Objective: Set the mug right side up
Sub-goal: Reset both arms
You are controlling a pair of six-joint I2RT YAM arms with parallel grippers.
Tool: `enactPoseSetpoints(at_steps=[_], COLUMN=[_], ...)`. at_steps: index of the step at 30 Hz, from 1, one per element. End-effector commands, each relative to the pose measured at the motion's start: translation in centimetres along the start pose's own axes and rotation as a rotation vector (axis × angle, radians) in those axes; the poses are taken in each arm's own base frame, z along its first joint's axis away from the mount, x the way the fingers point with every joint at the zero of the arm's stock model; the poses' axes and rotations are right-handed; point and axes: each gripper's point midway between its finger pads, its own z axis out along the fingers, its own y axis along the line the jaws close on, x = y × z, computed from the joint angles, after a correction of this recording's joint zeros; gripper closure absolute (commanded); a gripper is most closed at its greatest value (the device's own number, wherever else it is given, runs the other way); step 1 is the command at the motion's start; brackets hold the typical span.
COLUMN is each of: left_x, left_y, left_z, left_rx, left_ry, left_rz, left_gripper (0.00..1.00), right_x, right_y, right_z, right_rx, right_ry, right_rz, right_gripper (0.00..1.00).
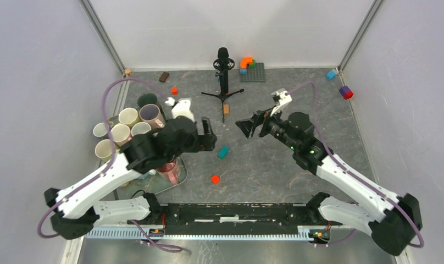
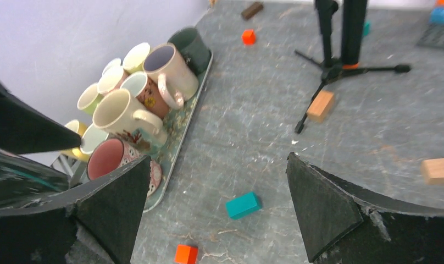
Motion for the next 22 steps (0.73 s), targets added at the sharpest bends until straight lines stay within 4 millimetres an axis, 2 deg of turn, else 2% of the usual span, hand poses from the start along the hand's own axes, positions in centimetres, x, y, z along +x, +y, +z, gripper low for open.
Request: enactPoseSetpoints(at_steps=[1,4,10,22], left_x=[-2.6,-2.6,-2.8,-3.2], left_y=[-5.3,-6.8,-7.3,-6.5], left_z=[1.2,1.9,2.1,2.0], left_rx=[0.167,0.212,0.243,0.230], left_ry=[-0.035,-0.016,-0.029,-0.067], left_rz=[0.069,0.065,0.040,0.027], left_gripper=[0.00,0.00,0.00,0.00], right_x=[-4.1,-5.3,-6.1,-5.4], right_y=[-0.9,-1.1,-1.1,-1.4], right_z=[-2.9,-4.3,-5.7,-5.5], right_rx=[0.105,0.133,0.143,0.147], right_ry=[-0.128,-0.165,-0.210,-0.203], right_rz=[-0.081,-0.104,-0.126,-0.129], right_gripper=[0.02,0.02,0.02,0.02])
